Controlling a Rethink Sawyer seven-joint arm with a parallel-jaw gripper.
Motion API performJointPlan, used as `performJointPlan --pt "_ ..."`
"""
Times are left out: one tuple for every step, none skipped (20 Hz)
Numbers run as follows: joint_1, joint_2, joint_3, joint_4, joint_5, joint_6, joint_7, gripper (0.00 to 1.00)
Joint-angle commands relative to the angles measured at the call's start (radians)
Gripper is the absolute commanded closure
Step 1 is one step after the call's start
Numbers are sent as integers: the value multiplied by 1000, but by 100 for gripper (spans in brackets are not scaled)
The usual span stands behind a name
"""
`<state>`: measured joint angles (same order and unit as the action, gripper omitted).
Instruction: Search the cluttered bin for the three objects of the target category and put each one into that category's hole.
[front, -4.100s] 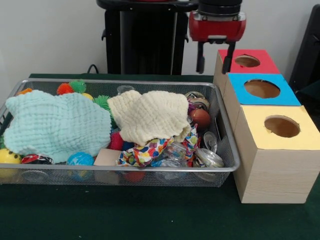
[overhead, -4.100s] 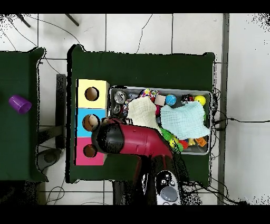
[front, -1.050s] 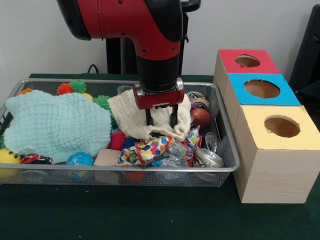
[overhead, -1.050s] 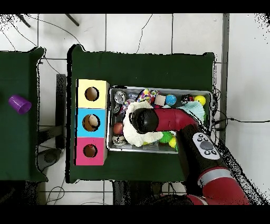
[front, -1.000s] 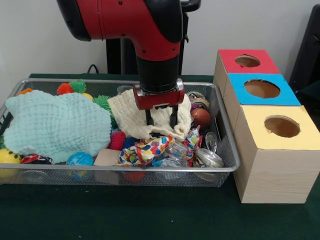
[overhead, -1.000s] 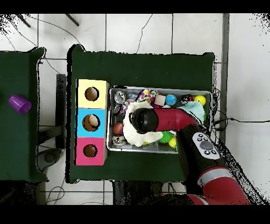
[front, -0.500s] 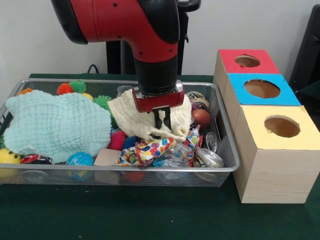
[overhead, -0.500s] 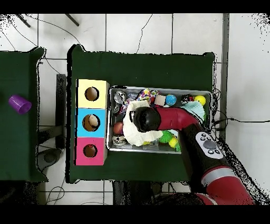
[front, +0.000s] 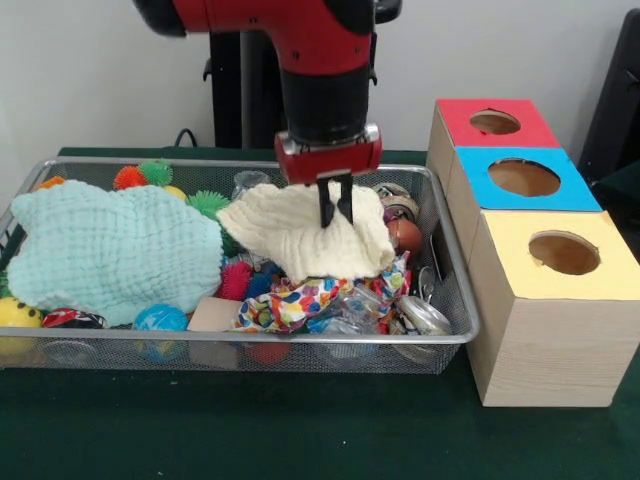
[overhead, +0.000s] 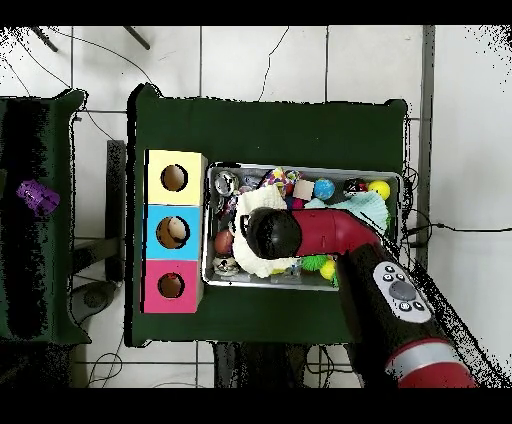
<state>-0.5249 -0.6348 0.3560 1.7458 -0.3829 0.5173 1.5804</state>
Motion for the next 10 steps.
performJointPlan --pt "19 -312 84 198 128 182 36 100" --pt "19 -341 84 209 152 204 36 100" --pt "20 -366 82 217 174 227 34 100" --pt "25 -389 75 219 192 254 32 100" --pt "33 -412 65 217 201 281 28 100" --pt "43 -436 52 215 213 313 24 100" --pt "54 -459 37 211 218 342 26 100" --pt "67 -487 23 207 223 370 28 100" --pt "74 -514 11 212 230 388 32 100" --pt "75 -534 7 218 240 401 30 100"
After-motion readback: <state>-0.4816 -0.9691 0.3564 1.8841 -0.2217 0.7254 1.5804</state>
